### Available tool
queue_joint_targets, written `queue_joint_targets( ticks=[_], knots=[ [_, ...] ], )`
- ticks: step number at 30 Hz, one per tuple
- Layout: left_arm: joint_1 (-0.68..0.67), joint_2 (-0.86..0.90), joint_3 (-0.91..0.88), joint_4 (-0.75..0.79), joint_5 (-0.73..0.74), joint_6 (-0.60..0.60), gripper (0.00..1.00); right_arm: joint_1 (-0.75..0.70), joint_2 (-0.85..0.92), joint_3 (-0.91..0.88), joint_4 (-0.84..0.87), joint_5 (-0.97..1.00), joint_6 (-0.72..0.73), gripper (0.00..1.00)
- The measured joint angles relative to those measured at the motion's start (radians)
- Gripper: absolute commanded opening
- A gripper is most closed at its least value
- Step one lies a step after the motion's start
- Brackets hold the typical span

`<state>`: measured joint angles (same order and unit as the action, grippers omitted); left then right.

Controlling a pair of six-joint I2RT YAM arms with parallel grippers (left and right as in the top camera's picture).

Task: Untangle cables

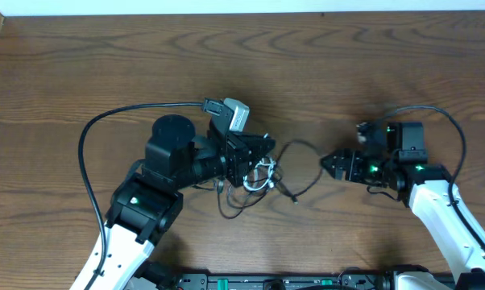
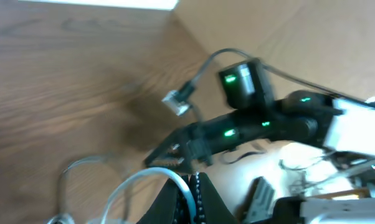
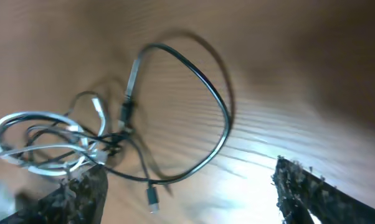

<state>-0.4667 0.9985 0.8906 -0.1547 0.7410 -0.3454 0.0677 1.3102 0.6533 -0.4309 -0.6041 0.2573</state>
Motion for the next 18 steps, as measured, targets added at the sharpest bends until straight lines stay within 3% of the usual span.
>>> queue_joint_targets(
  ticks=[5, 7, 18],
  knots=[
    [-0.006, 0.000, 0.000, 0.075, 0.073, -0.045, 0.08, 0.068, 0.000, 0.000, 0.070, -0.079, -0.086, 0.87],
    [-0.017, 0.000, 0.000, 0.082, 0.087, -0.055, 0.07, 0.102, 0.000, 0.000, 0.092, -0.092, -0.121, 0.83],
    [-0.126, 0.000, 0.000, 0.164, 0.115, -0.077, 0.07, 0.245, 0.000, 0.000, 0.168, -0.077, -0.209, 0.80]
  ],
)
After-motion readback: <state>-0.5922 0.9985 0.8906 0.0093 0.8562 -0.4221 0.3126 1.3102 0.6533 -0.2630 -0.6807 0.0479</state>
